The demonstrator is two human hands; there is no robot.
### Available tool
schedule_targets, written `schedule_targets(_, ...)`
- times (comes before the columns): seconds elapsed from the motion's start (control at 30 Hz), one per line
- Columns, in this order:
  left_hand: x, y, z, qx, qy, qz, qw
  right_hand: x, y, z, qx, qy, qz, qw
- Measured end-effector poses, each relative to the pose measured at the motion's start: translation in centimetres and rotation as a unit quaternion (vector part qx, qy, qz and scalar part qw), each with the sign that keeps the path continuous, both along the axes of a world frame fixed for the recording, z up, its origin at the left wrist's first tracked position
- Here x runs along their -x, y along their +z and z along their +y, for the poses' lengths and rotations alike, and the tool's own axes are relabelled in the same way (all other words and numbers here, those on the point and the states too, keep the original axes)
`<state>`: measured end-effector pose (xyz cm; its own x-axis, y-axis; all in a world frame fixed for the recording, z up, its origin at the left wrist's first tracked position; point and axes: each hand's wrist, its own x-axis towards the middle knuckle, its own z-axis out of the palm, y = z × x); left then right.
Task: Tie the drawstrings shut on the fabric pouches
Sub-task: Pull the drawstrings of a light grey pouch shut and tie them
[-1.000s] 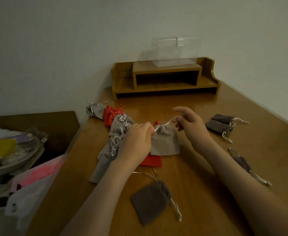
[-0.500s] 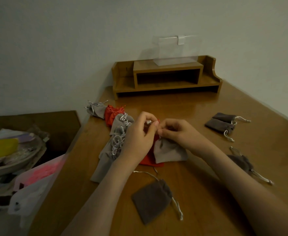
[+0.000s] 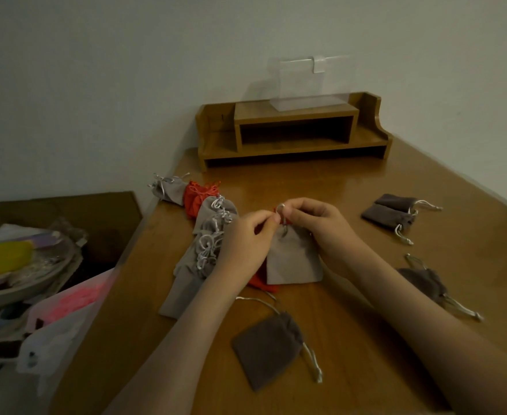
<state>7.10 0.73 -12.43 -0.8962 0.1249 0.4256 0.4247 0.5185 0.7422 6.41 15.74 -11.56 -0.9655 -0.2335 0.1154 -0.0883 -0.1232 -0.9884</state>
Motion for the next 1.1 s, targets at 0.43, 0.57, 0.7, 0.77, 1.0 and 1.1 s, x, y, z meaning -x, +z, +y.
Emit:
schedule_targets(0.43,-0.3,0.3,0.3,0.009,-0.004,0.011,1.000,0.0,0.2,0.3,-0.005,0.052,0.058,0.997)
schedule_targets(0.57,-0.5,0.1,0.6,0.067,0.010,0.011,0.998,0.0,-0.2,-0.3,-0.103,-0.025,0.089,0.990)
schedule_targets(0.7,-0.2,-0.2,0.6,0.135,0.032,0.021,0.990,0.5,-0.7,-0.3,-0.272,-0.067,0.188,0.941)
schedule_targets(0.77,-0.3,-0.3,0.6,0.149,0.035,0.019,0.988,0.7,-0.8,0.0,-0.345,-0.080,0.241,0.904)
schedule_targets(1.0,0.1,-0.3,0.5,0.084,0.017,-0.014,0.996,0.6,-1.0,-0.2,-0.301,-0.116,0.257,0.911)
schedule_targets(1.1,0.0,-0.3,0.5,0.075,-0.002,-0.002,0.997,0.6,-0.9,-0.4,-0.299,-0.116,0.272,0.907)
